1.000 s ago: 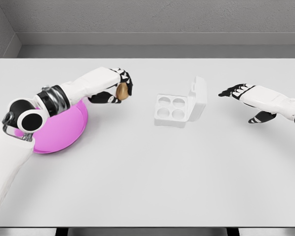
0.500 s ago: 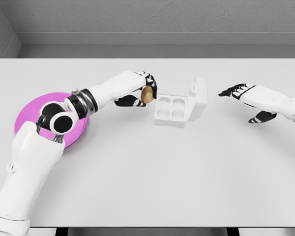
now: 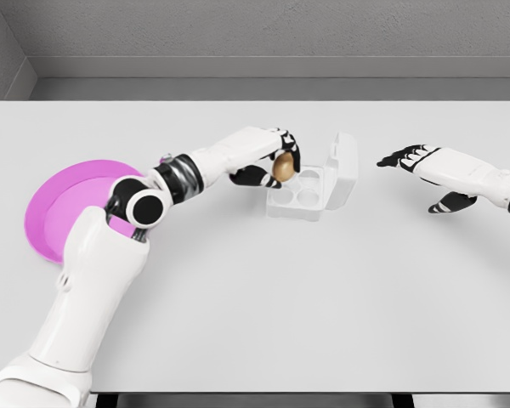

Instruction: Pack egg into the box and close the box lid

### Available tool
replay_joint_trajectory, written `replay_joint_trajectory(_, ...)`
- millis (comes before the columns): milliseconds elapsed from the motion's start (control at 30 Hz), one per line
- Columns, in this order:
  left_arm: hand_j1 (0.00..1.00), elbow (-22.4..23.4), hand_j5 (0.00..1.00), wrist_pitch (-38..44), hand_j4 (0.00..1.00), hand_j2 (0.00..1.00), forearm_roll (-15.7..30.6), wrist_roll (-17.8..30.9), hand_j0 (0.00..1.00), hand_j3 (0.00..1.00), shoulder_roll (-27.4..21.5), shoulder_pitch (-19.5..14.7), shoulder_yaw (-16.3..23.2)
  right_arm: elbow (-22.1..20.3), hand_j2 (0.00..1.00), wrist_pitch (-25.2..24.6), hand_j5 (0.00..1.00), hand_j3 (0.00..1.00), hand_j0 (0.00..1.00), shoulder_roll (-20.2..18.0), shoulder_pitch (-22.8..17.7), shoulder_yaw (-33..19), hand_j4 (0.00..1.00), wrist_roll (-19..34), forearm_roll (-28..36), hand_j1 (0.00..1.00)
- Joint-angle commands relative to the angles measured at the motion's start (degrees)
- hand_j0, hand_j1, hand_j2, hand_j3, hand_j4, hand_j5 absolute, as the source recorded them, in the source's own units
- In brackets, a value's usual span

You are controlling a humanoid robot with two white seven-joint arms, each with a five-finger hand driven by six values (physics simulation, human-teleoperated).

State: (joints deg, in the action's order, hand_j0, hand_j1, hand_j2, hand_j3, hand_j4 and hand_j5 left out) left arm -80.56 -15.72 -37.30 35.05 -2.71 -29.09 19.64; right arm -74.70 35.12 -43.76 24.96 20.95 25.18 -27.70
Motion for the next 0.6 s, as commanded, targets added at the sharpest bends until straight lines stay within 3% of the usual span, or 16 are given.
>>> replay_joint_trajectory(0,0.4,1.46,0.4,0.07,0.4,0.4,0.21,-0.05,0.4,0.4,1.13,0.0,-0.04,0.0,1.0,-0.12,1.0,1.0,1.0,-0.01,0.0,-0.03,1.0,-0.05,0.37,1.0)
replay_joint_trajectory(300,0.41,6.03,0.41,0.07,0.41,0.41,0.21,-0.05,0.41,0.41,2.71,-1.32,-0.22,-0.09,1.0,-0.12,1.0,1.0,1.0,-0.18,0.0,-0.03,1.0,-0.05,0.37,1.0)
replay_joint_trajectory(567,0.43,6.3,0.43,-0.19,0.43,0.43,0.3,-0.05,0.43,0.43,2.71,-1.41,-0.13,-0.09,1.0,-0.12,1.0,1.0,1.0,-0.27,0.0,-0.03,1.0,-0.05,0.37,1.0)
